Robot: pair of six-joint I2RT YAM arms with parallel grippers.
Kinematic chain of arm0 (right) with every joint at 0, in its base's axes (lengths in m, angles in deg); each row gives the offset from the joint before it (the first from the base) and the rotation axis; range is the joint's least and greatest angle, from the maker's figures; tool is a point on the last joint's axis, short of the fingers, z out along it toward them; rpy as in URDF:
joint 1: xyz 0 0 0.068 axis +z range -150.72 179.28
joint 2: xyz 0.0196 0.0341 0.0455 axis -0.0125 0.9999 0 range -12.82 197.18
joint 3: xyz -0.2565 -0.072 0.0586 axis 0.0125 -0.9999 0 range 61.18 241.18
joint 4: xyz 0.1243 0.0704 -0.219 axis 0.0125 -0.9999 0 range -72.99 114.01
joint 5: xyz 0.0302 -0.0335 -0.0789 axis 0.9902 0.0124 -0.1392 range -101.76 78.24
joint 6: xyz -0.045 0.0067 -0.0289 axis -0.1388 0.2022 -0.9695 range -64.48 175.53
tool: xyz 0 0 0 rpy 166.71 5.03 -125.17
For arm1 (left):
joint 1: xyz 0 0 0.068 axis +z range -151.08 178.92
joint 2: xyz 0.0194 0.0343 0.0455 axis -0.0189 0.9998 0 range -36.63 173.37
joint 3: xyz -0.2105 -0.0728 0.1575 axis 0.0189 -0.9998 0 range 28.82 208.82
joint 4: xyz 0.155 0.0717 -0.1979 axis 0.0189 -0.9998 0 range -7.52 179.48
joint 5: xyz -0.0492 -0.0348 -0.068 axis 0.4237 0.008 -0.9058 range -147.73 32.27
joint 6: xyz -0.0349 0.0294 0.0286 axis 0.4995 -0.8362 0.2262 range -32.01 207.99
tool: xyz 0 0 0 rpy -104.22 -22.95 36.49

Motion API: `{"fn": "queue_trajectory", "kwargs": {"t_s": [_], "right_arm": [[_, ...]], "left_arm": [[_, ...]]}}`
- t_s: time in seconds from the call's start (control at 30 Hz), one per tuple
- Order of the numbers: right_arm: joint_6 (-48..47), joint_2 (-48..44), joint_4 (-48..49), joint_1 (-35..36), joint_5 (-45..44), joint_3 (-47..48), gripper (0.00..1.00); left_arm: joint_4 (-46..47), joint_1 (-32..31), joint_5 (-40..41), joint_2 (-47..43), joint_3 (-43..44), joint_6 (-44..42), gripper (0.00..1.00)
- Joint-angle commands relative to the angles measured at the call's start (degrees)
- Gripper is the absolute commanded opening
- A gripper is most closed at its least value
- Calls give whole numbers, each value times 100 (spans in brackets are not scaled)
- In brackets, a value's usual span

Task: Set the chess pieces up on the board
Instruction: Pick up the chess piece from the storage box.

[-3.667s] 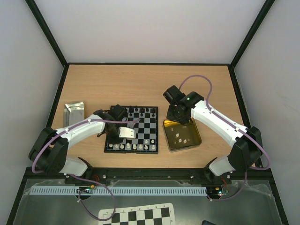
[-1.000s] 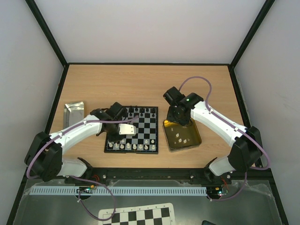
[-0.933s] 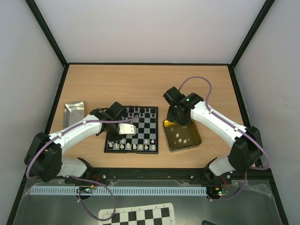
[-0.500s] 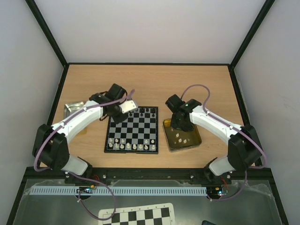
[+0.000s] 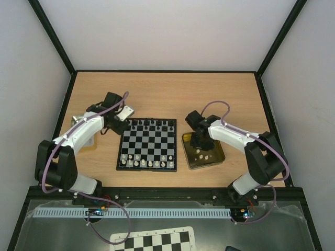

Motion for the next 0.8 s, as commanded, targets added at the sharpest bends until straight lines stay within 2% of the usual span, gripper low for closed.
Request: {"fn": "queue_trajectory", "kwargs": {"t_s": [0.0, 0.13, 0.37, 0.5, 0.6, 0.77], "right_arm": [[-146, 171, 318, -64, 78, -121, 27], [-217, 261, 351, -96, 98, -118, 22], [-315, 281, 359, -114, 79, -239, 20], [-358, 265, 306, -127, 86, -281, 10], [-368, 190, 95, -128, 40, -134, 2], [-385, -60, -457, -132, 40, 490, 2]], "left_arm": [[47, 455, 113, -247, -259, 408, 41], [39, 741, 120, -321, -392, 486, 41], [-63, 987, 99, -382, -360, 461, 40], [-90, 1079, 88, -405, -240, 543, 40], [-110, 1150, 86, -393, -172, 652, 41], [68, 1202, 307, -420, -301, 697, 41]]}}
